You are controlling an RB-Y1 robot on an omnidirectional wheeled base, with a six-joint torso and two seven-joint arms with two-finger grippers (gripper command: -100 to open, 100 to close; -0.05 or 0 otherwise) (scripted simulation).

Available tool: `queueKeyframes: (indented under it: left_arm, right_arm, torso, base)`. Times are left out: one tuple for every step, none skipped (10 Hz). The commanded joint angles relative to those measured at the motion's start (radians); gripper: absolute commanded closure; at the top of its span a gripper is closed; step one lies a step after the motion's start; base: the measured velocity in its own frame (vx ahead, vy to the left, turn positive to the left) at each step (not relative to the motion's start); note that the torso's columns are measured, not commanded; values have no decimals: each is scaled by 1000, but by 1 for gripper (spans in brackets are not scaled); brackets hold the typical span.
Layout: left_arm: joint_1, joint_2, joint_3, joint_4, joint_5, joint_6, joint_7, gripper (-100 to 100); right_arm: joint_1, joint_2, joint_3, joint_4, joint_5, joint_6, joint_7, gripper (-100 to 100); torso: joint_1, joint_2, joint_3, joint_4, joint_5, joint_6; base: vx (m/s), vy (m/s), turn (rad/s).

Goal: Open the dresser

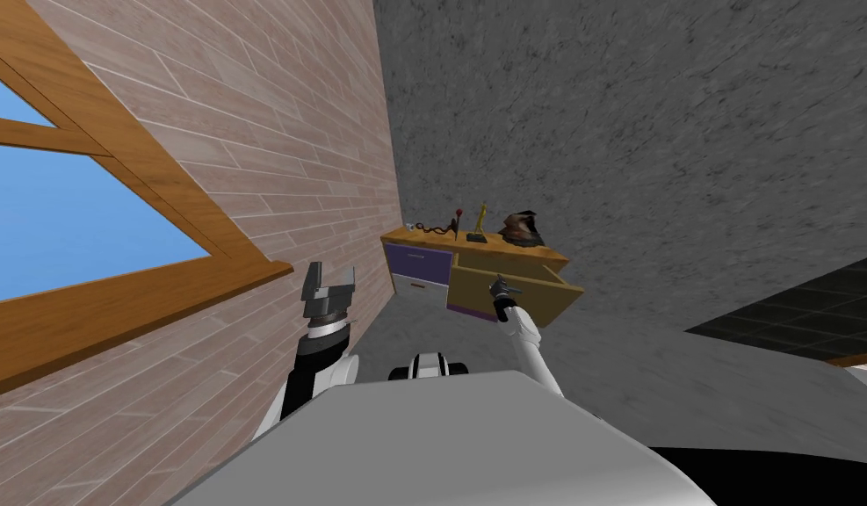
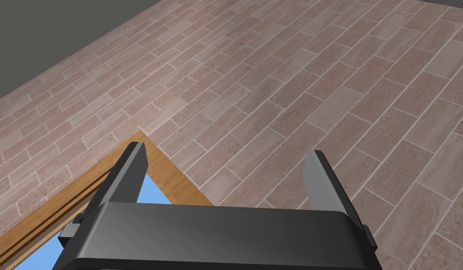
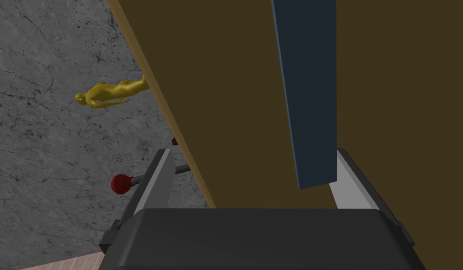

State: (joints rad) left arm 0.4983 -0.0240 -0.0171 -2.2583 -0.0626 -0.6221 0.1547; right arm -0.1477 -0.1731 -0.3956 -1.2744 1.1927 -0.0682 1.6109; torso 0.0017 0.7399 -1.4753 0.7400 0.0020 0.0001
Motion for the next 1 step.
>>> queueKeyframes:
  left_arm:
    - [0,0,0,0,0,0,0,0]
  right_arm:
    - [1,0,0,1,0,0,0,0]
  torso:
    - [0,0,0,0,0,0]
  base:
    - [0,0,0]
